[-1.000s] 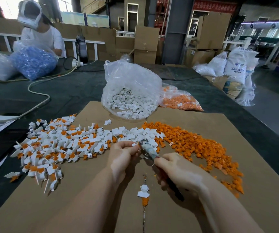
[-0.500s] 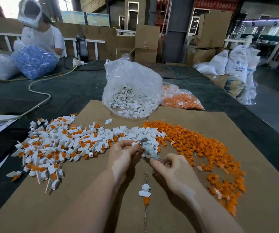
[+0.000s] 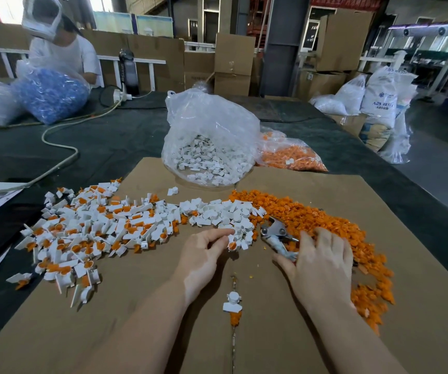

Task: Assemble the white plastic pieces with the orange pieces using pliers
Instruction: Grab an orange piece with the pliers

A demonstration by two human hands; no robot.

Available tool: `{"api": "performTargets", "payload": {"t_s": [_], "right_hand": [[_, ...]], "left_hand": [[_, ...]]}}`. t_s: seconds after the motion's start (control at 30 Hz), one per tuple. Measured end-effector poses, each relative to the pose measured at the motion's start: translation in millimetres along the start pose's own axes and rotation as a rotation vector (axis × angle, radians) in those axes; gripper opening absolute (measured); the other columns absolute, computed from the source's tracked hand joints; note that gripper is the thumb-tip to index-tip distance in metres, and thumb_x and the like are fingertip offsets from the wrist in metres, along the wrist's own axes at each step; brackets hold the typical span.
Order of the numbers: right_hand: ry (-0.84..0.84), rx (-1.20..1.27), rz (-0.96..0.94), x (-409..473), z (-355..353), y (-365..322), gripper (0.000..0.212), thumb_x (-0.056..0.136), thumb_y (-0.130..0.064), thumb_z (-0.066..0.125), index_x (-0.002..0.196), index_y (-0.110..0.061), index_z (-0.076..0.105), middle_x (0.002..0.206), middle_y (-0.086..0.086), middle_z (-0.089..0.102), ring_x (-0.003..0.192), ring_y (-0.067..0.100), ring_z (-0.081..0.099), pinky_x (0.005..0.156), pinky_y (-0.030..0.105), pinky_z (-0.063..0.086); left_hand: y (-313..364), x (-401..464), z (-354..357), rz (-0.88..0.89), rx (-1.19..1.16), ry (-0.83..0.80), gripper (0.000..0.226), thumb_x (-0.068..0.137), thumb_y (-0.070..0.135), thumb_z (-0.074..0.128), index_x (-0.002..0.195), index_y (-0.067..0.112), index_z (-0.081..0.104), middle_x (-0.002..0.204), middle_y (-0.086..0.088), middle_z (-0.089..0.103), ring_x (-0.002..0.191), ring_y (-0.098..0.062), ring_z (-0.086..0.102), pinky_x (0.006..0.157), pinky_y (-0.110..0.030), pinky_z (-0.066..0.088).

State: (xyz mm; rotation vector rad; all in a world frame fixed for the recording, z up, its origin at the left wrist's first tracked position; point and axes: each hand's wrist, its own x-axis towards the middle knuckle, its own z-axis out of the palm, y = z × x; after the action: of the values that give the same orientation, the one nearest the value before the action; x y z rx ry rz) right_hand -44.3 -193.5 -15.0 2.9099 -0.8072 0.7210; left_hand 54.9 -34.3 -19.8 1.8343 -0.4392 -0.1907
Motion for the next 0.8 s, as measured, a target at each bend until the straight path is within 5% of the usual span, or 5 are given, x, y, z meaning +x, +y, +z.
{"api": "performTargets", "payload": {"t_s": [0.13,0.23,0.37,0.5,0.8], "right_hand": [[0.103,0.442,-0.272,-3.7,-0.6,-32.4,0.029,0.074,-0.008,0.077,0.102,-0.008,0.071,0.09,0.008,0.066,0.082,0.024,0.064,0.073,0.031,0.052],[0.027,0.61,-0.337,-8.1,1.9,-49.3,0.014,0.08,-0.006,0.071,0.093,-0.011,0.072,0.083,0.003,0.065,0.077,0.02,0.061,0.067,0.029,0.05],[0.003,0.677,-0.252,-9.1,9.3,-50.8,0.003,0.081,-0.005,0.07,0.081,-0.008,0.07,0.077,0.002,0.065,0.074,0.017,0.06,0.065,0.025,0.047],[0.003,0.711,-0.207,-10.8,12.9,-50.6,0.003,0.082,-0.004,0.068,0.081,-0.007,0.069,0.078,0.001,0.065,0.076,0.014,0.06,0.067,0.021,0.045],[-0.024,0.68,-0.143,-9.2,16.5,-47.9,0.008,0.089,-0.012,0.062,0.085,-0.009,0.068,0.082,0.0,0.062,0.081,0.016,0.057,0.071,0.025,0.043]], "left_hand": [[1.0,0.4,1.9,0.051,0.03,-0.055,0.021,0.093,0.012,0.054,0.103,0.022,0.07,0.09,0.019,0.063,0.081,0.024,0.052,0.07,0.006,0.033],[1.4,-1.3,1.6,0.046,0.007,-0.064,0.021,0.091,0.011,0.056,0.103,0.019,0.07,0.095,0.011,0.067,0.084,0.014,0.056,0.072,0.002,0.037],[-0.4,-5.6,-1.4,0.018,-0.01,-0.103,0.03,0.082,0.003,0.064,0.106,0.022,0.068,0.089,0.004,0.063,0.077,0.002,0.057,0.067,-0.002,0.04],[-1.1,-9.6,4.2,0.11,0.145,-0.1,0.03,0.079,0.017,0.072,0.108,0.023,0.067,0.093,0.007,0.064,0.083,-0.003,0.057,0.067,-0.003,0.039],[-8.7,-3.3,-6.3,0.08,0.405,0.171,0.016,0.086,0.018,0.064,0.101,0.02,0.068,0.096,0.008,0.051,0.088,-0.002,0.048,0.07,-0.002,0.029]]}}
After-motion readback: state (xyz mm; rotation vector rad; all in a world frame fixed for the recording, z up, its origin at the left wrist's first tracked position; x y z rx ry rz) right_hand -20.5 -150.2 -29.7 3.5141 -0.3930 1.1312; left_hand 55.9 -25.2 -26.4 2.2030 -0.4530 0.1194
